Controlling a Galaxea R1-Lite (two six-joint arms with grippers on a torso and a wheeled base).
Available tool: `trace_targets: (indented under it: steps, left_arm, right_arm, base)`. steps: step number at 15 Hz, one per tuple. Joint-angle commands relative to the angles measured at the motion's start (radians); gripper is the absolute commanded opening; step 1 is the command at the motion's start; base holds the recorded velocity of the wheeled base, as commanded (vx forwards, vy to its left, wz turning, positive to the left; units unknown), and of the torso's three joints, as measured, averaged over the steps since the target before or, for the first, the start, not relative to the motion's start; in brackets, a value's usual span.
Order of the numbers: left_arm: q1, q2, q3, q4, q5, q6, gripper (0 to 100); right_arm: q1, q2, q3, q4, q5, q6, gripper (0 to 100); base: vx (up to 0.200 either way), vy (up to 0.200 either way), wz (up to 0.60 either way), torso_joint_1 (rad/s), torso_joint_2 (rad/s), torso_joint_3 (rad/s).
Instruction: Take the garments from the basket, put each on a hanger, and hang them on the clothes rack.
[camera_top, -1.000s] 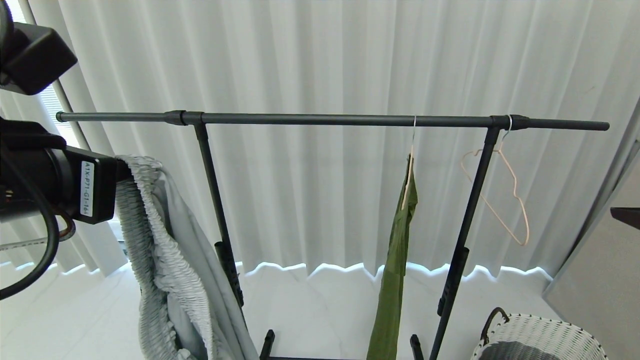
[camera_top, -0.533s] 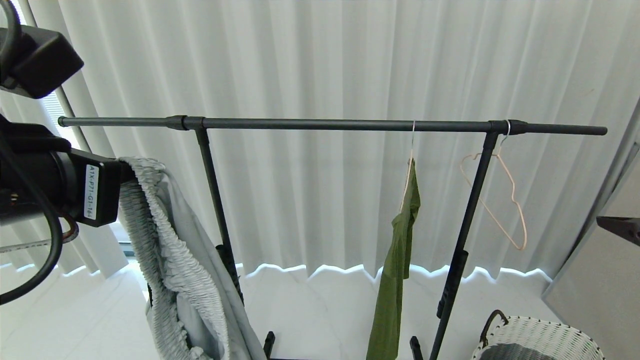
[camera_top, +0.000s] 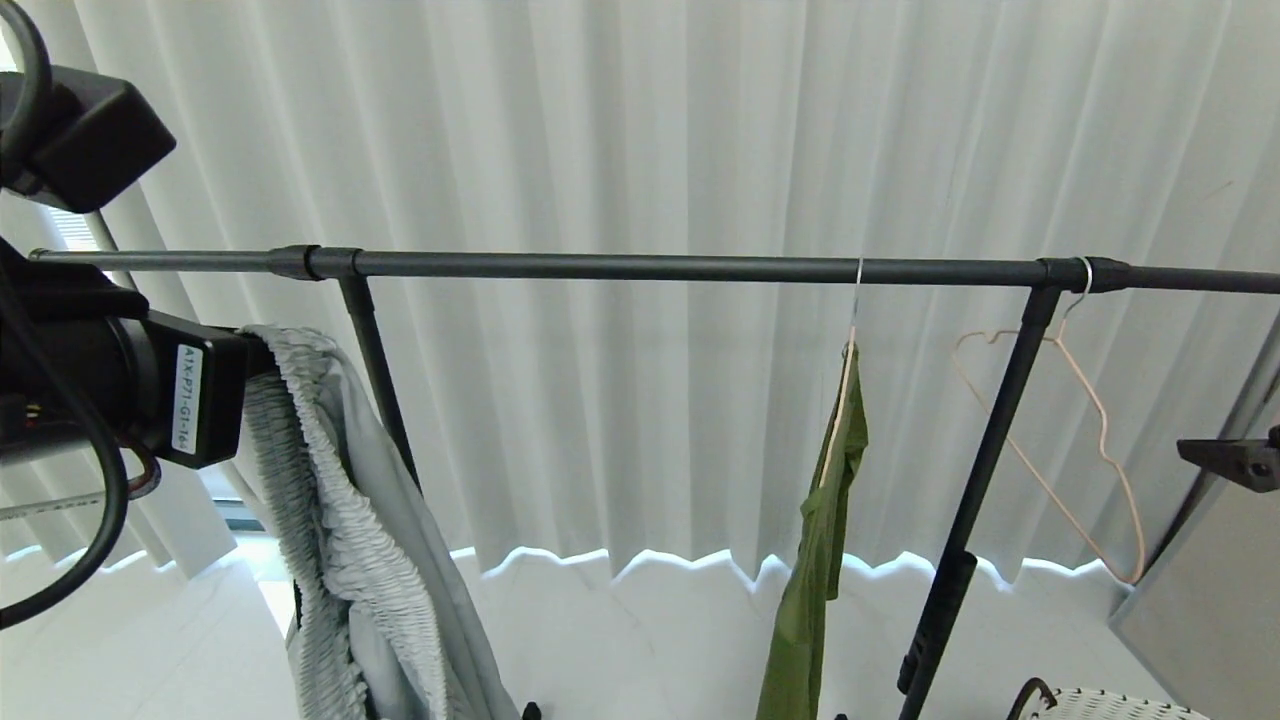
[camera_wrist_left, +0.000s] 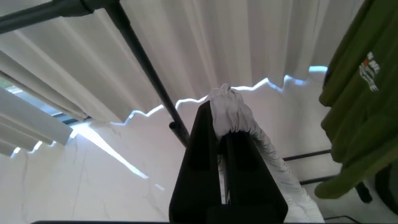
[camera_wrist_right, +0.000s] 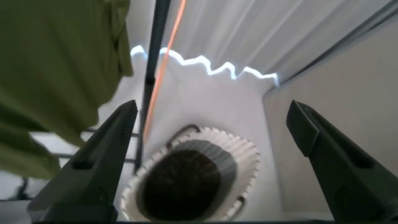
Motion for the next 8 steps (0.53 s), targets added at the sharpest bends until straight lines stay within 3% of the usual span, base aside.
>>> trace_targets:
  steps: [1,8]
  left_arm:
    - [0.000,-0.007,0.023,0.002,-0.001,0.002,0]
    - [-0.014,-0.019,0.043,0.000,0.001,0.002,0]
  right_arm:
    - [-0.003,0.041,0.001,0.002,0.003,0.015,100]
    - [0.012,0.278,-0.005,-0.084,0.009,0.158,100]
  base:
    - [0.200,0.000,0.00,0.002,0.00,0.002]
    - [0.000,0.000,0.00,0.000,0.00,0.000]
